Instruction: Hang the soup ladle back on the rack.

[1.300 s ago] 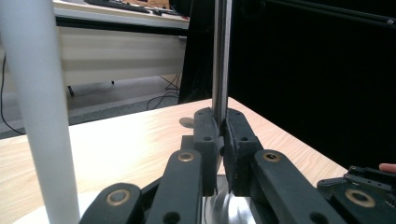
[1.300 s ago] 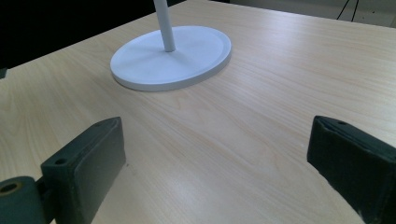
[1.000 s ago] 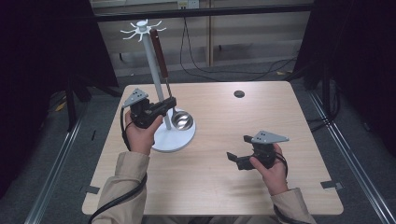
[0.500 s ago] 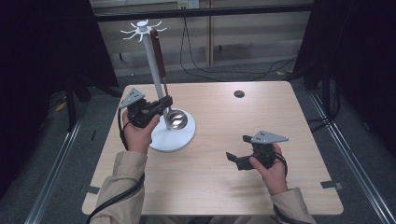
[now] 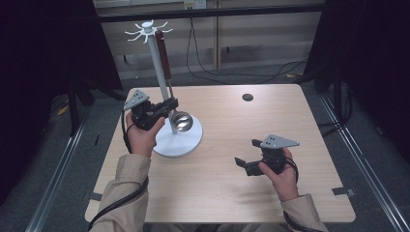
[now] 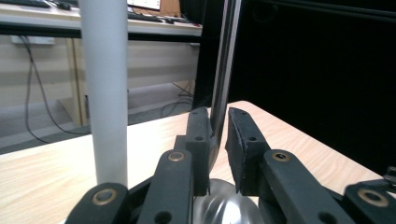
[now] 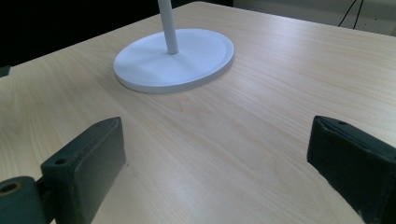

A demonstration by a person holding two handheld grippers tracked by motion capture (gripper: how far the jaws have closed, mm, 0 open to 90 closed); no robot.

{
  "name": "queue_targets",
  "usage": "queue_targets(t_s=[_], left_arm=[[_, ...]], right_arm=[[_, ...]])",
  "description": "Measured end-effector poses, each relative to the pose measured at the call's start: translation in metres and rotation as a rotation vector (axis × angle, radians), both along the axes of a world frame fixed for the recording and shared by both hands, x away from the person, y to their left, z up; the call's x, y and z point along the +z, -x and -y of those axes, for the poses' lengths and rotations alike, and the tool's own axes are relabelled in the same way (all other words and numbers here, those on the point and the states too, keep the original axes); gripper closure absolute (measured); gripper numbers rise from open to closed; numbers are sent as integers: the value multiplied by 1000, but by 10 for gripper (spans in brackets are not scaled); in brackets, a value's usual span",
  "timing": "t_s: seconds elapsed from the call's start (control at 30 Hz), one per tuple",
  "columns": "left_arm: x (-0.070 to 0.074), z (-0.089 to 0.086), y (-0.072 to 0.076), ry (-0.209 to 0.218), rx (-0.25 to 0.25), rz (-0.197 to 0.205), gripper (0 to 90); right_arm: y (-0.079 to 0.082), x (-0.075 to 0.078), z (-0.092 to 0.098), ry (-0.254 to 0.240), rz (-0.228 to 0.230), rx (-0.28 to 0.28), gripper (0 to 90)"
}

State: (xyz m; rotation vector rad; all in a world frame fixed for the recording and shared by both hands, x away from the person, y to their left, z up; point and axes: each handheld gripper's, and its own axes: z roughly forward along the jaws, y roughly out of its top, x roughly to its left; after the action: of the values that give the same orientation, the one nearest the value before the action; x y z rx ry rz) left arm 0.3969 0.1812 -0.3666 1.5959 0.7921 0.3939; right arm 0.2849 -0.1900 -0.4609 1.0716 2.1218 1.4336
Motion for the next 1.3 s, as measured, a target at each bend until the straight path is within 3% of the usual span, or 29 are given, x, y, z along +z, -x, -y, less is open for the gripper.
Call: queue_targets(t_s=[0.97,1.3], left_arm=[[-2,-7,-2,-12,19,-20,556],[-3,-9,-2,-13,28,-22,525]], right_arm=[[-1,-1,-1,3,-4,9,40],[-1,-1,-1,3,-4,11,40]])
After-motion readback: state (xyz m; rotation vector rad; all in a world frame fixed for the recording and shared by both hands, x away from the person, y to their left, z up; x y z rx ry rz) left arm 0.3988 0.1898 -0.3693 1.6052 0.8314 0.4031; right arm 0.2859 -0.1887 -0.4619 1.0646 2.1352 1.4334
